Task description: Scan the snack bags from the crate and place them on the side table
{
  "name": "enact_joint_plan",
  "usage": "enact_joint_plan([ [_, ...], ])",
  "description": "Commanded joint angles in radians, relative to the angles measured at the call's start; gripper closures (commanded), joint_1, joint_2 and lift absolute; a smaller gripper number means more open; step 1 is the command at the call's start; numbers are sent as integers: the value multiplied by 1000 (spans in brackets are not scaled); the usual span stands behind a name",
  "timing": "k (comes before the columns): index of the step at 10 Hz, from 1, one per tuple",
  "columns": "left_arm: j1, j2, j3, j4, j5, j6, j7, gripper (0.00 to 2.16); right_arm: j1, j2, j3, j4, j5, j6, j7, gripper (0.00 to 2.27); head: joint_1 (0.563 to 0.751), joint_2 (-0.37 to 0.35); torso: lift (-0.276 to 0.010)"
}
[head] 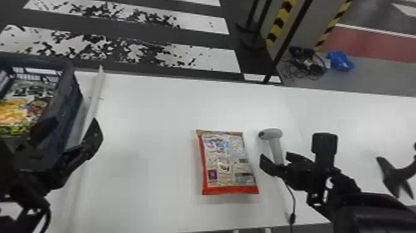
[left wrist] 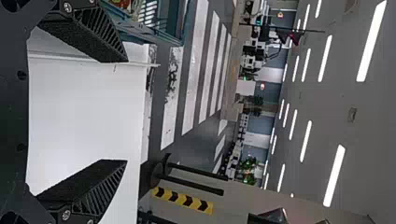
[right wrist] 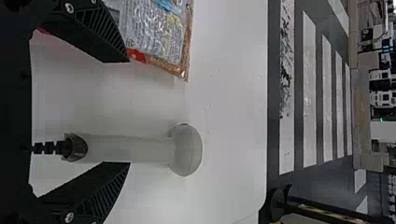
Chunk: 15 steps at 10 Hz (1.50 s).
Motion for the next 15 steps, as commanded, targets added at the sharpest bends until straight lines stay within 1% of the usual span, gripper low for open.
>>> enact_joint_plan([
  [1,0,2,0,0,0,0,0,107,23,6,-6,-50,-40,73,43,97,695,-204,-94],
  [3,0,3,0,1,5,0,0,107,15,6,-7,-60,-46,168,131,97,695,-165,-94],
  [5,-2,5,0,5,5,0,0,107,9,6,-15,-55,-54,214,190,97,695,-146,-94],
  [6,-3,5,0,8,5,0,0,107,1,6,-26,-50,-80,250,215,97,695,-138,-94],
  [7,-3,5,0,9,5,0,0,107,-16,4,-30,-40,-82,296,244,97,695,-132,-94],
  [9,-3,5,-2,11,6,0,0,107,-37,-2,-42,-12,-121,342,270,97,695,-124,-94],
  [11,-3,5,-2,11,6,0,-2,107,-49,-5,-41,10,-123,342,290,93,695,-116,-94],
  [12,-3,5,0,11,6,0,-2,107,-66,-6,-41,33,-117,346,321,93,695,-113,-94],
  [14,-3,5,0,12,8,0,-3,107,-80,-17,-30,72,-102,342,336,80,695,-109,-94],
  [15,-5,5,0,12,15,0,-6,107,-91,-20,-27,91,-95,342,350,80,695,-111,-94],
])
